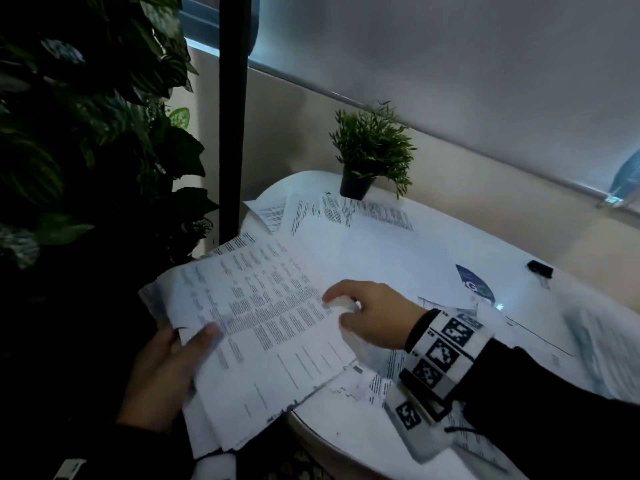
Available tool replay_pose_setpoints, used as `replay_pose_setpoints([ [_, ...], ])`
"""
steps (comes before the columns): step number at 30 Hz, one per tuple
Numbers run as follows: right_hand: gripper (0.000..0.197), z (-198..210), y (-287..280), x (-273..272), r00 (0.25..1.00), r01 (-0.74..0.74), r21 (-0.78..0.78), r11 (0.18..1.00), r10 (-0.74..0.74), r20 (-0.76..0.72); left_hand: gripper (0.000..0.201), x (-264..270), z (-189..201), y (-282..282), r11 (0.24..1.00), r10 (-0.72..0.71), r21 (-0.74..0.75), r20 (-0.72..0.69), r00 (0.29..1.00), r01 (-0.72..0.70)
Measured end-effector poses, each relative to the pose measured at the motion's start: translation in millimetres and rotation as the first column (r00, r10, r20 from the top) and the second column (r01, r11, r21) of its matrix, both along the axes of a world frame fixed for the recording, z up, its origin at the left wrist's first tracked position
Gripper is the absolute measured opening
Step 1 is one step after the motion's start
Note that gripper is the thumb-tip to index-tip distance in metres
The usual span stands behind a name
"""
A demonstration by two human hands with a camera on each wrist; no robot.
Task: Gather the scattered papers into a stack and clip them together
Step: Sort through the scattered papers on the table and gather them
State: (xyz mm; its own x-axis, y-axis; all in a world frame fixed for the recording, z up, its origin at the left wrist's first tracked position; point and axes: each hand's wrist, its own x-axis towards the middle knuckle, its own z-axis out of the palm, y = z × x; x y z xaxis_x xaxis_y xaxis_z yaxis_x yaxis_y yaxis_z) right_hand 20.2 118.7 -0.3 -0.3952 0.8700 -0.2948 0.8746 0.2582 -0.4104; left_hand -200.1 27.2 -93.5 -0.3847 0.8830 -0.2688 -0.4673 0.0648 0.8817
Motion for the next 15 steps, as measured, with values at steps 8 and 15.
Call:
replay_pose_setpoints([
  [8, 0.103, -0.3, 48.9, 35.6, 0.852, 0.015, -0.098, 0.995, 0.039, 0.522, 0.089, -2.5, -4.2, 0.4, 0.984, 0.168, 0.102, -0.243, 0.955, -0.147],
  [15, 0.08, -10.8, 41.7, 31.2, 0.795, -0.015, 0.06, 0.998, -0.025, 0.607, 0.059, -5.6, 0.9, -1.0, 0.991, 0.105, 0.112, -0.298, 0.949, -0.074],
])
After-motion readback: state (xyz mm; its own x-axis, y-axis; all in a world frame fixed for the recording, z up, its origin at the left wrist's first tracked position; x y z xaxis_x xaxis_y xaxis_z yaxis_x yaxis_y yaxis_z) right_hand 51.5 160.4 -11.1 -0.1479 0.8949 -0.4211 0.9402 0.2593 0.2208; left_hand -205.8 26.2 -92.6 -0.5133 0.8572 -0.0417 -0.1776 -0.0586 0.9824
